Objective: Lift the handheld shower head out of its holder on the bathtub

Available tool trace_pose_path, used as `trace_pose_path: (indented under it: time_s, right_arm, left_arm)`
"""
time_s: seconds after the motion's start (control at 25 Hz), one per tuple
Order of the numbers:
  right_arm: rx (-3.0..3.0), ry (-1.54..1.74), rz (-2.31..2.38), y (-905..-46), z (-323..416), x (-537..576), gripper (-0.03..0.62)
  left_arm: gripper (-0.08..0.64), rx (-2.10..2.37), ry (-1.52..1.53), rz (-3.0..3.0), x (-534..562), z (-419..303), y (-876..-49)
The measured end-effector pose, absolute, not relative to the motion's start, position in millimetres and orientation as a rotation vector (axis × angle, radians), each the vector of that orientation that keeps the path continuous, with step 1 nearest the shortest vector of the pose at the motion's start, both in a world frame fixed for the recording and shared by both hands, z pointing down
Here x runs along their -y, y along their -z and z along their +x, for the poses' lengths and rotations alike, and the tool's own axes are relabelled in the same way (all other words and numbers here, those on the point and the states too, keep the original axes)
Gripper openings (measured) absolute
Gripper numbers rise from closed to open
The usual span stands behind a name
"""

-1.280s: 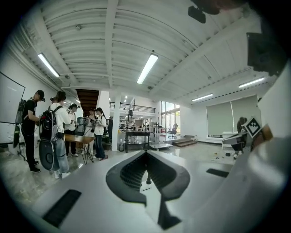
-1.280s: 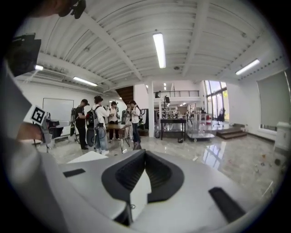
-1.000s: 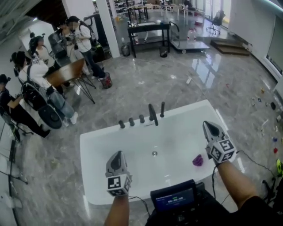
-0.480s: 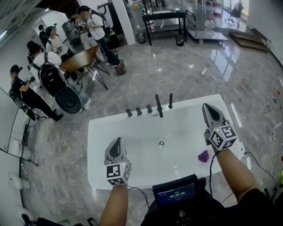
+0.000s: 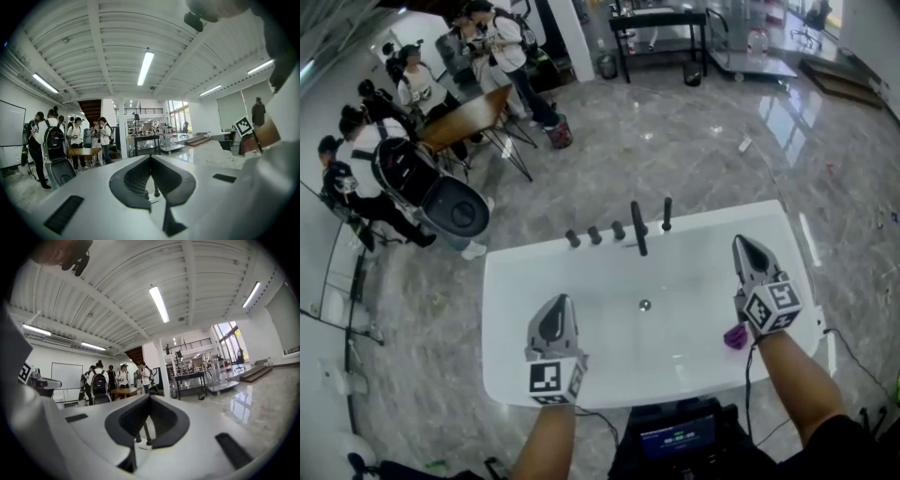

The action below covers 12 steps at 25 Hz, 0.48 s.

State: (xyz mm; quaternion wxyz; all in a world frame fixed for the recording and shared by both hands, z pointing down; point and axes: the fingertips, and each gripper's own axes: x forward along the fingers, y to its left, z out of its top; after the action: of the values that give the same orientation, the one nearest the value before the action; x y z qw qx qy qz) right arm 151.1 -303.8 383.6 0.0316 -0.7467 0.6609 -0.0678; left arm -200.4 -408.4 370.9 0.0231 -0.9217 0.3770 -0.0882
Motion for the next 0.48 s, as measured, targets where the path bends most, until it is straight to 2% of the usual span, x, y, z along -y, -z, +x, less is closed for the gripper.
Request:
trace_pose_path:
  time_s: [0.48]
  right_arm:
    - [-2.136,0.175,-2.355,-435.5,185.7,362.6,0.002]
  left_arm:
    - [0.008,-1.098,0.369,-2.893,472.7,-150.9,-425.6]
